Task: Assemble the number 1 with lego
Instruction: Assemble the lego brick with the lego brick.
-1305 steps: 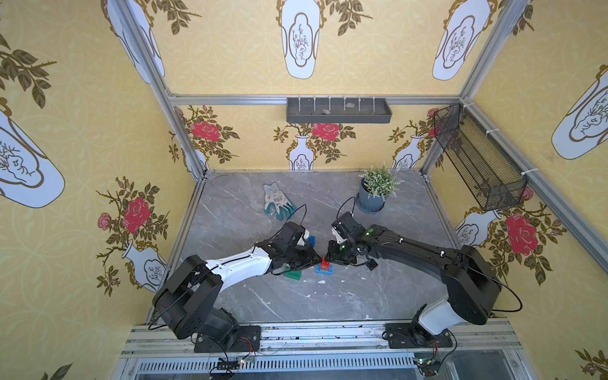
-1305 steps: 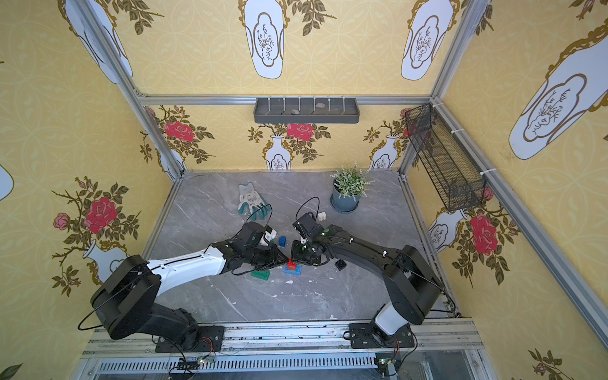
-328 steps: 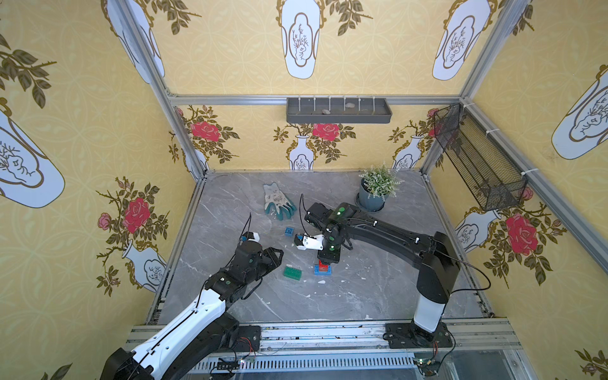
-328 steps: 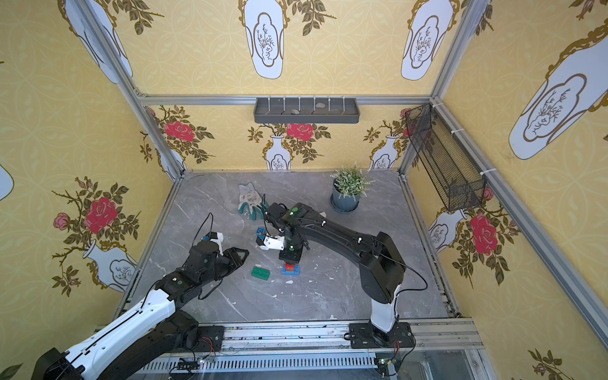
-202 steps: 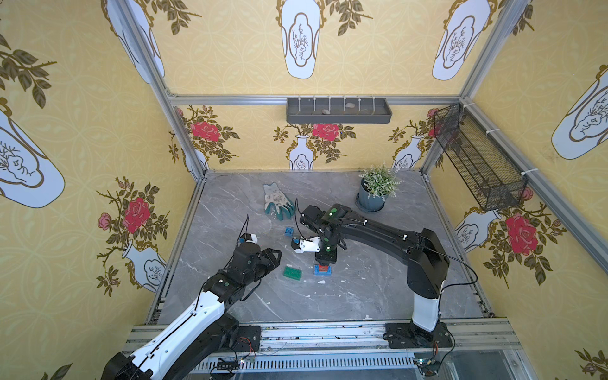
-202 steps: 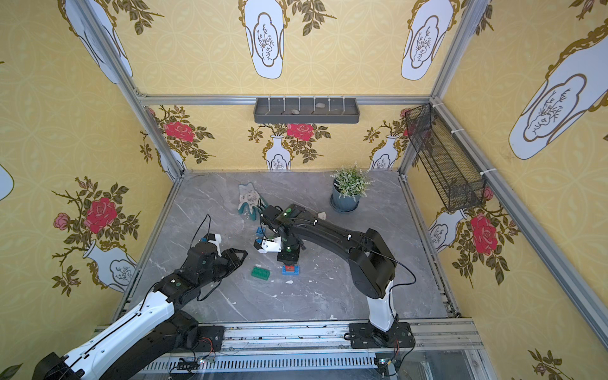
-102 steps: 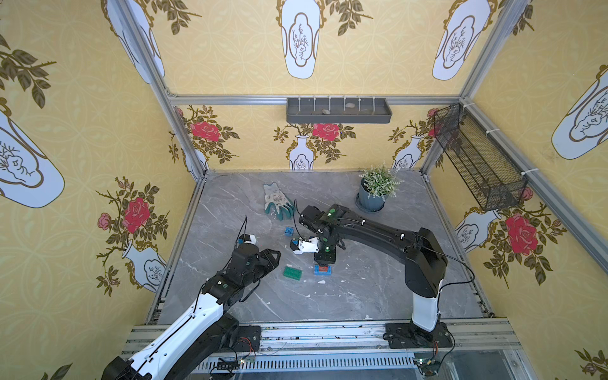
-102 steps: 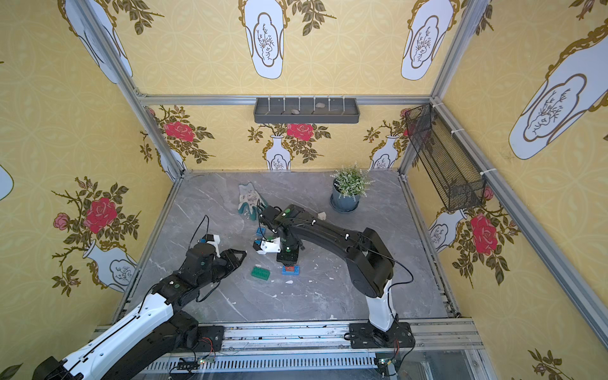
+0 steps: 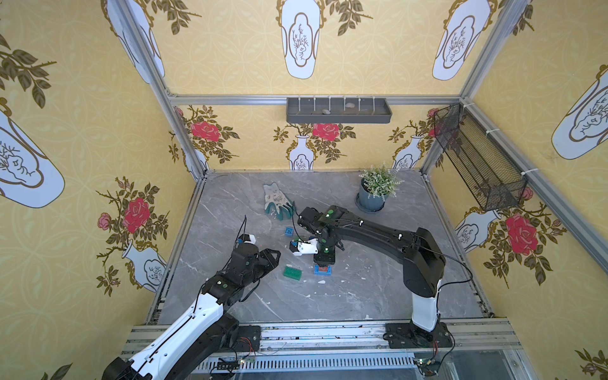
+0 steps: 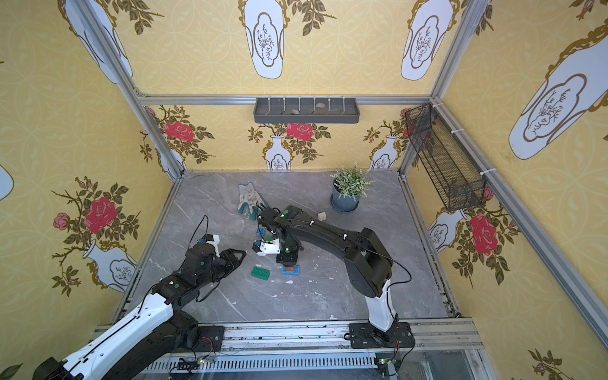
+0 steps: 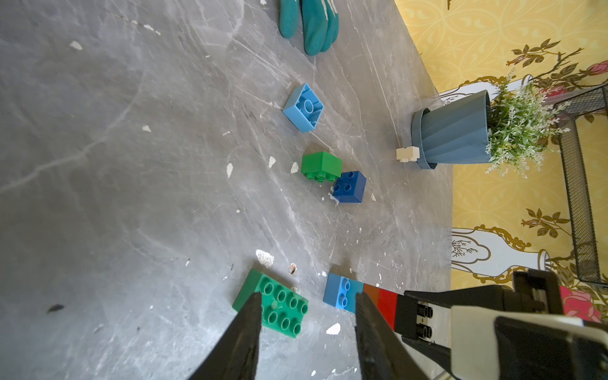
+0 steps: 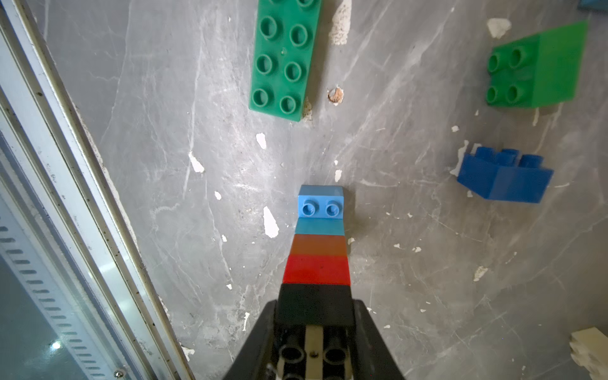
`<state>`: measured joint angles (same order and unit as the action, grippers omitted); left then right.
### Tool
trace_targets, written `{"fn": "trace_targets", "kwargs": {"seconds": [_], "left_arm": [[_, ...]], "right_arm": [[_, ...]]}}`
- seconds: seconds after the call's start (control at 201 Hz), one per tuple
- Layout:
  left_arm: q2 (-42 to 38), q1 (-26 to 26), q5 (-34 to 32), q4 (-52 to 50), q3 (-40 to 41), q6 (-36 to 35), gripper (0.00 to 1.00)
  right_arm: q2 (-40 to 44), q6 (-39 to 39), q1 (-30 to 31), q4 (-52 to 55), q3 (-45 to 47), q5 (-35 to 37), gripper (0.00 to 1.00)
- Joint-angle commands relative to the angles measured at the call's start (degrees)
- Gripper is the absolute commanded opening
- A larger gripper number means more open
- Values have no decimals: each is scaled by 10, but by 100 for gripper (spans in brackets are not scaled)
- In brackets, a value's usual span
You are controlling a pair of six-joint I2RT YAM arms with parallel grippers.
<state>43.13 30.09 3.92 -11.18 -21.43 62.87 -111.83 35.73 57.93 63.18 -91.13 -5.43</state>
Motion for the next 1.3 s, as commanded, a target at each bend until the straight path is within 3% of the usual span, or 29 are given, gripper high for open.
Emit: {"fn": "trace_targets", "kwargs": {"seconds": [0.0,0.319,0.508,0.558,0.742,0.931,1.13,1.19,1.299], "left_arm": [[0,-1,4,0,5,-2,48],[-8,-3,5,-3,11,0,48],[-5,-6,5,-2,7,-3,47],[-4,-5,6,-4,5,-3,48],[-8,-6,7,-12,2,-1,48],[-10,-6,4,-22,-4,-6,48],[7,-7,37,-7,-23,-38,50],[26,-7,68,16,-33,-58,51],[79,-7,130,34,-61,-99,54]], "right_arm": [[-21,-15,0,34,26,4,16],[-24,-27,1,37,57,-15,9],[-17,-37,3,26,57,-11,11],[-8,-40,4,15,56,-12,16],[49,-59,4,-50,51,-22,53],[111,-88,-5,-126,58,-12,98],[204,-174,-28,-202,120,-18,98],[239,-242,-30,-246,162,-3,100],[301,-399,-30,-319,240,20,94]]}}
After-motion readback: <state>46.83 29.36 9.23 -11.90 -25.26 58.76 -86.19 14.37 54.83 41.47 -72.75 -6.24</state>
